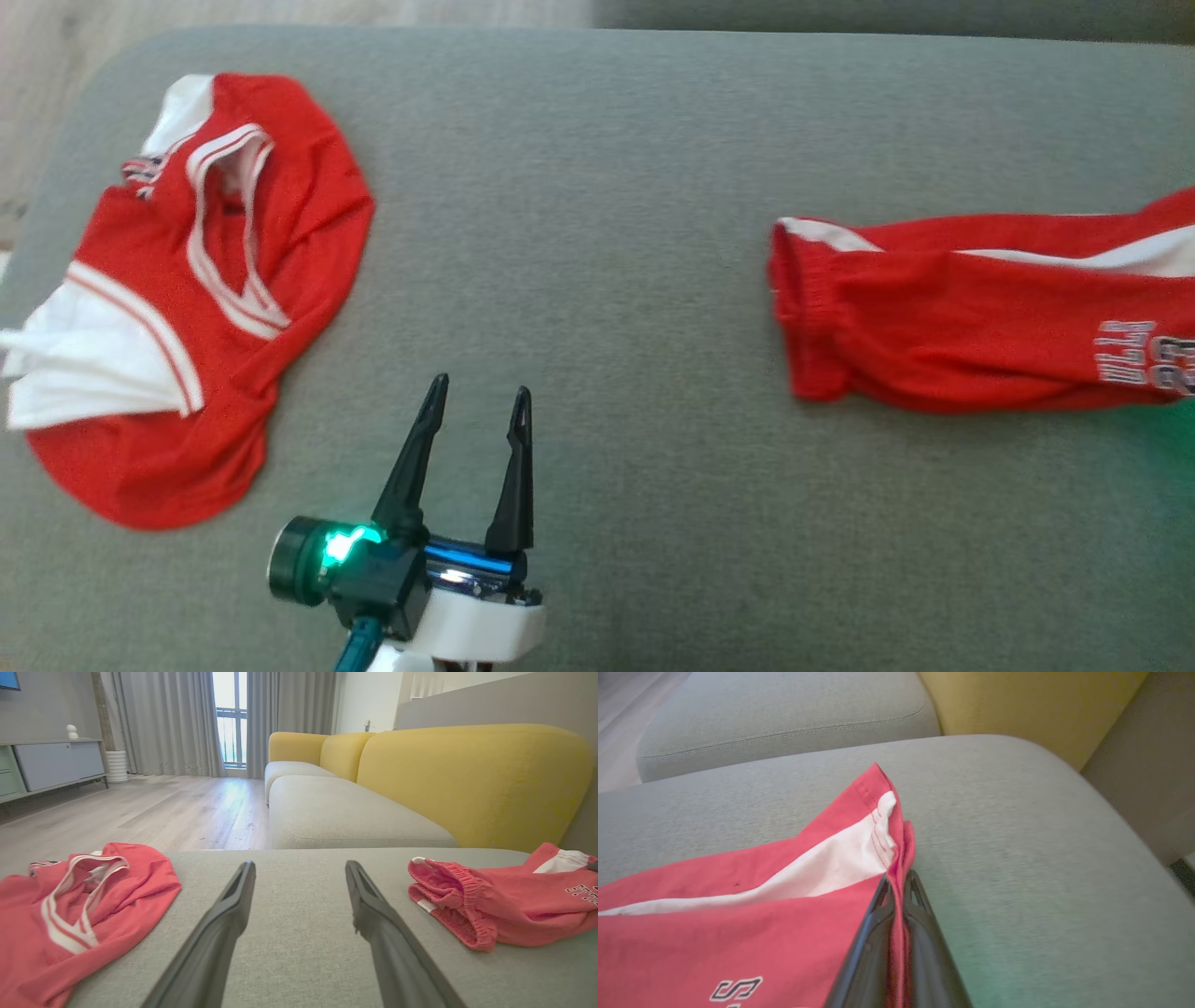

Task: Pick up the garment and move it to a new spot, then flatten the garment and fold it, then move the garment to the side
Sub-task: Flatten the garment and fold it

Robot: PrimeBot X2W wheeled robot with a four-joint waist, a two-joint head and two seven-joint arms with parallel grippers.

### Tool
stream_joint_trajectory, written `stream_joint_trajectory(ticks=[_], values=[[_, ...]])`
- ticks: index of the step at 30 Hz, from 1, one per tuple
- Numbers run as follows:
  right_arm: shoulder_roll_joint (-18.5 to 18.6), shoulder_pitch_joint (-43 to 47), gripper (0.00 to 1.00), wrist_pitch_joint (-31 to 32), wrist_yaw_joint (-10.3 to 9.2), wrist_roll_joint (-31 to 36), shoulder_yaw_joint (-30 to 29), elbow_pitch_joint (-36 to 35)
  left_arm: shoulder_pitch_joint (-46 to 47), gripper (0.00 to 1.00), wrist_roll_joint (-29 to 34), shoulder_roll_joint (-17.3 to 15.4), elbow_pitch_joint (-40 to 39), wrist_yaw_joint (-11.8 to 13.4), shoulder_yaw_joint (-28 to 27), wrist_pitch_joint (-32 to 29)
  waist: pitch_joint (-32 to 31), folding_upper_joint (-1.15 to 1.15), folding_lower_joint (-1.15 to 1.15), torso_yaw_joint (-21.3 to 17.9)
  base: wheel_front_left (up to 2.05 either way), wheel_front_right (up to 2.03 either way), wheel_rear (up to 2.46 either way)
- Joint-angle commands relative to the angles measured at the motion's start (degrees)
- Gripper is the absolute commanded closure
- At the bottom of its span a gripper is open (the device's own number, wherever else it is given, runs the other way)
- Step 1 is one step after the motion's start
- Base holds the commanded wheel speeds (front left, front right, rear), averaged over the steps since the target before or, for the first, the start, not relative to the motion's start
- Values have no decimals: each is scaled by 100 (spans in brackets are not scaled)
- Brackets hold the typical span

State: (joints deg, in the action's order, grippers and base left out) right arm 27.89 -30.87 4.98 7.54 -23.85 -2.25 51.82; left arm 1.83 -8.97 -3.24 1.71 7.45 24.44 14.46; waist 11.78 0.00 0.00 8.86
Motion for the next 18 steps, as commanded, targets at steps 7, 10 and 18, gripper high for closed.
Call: stream_joint_trajectory(ticks=[7, 10, 18], values=[[333, -74, 100, -271, -5, 256, 48, -394, 194, 0, 43, 33, -106, -67, -155, 53, -24, 0, 0, -199, 0, 0, 0], [204, -122, 100, -370, -5, 332, 119, -627, 157, 0, 36, 34, -45, -89, -156, 53, -116, 0, 0, -203, 0, 0, 0], [-237, -108, 100, -145, -5, 546, 789, -1672, 54, 0, -30, 35, 47, -125, -156, 53, -458, 0, 0, -144, 0, 0, 0]])
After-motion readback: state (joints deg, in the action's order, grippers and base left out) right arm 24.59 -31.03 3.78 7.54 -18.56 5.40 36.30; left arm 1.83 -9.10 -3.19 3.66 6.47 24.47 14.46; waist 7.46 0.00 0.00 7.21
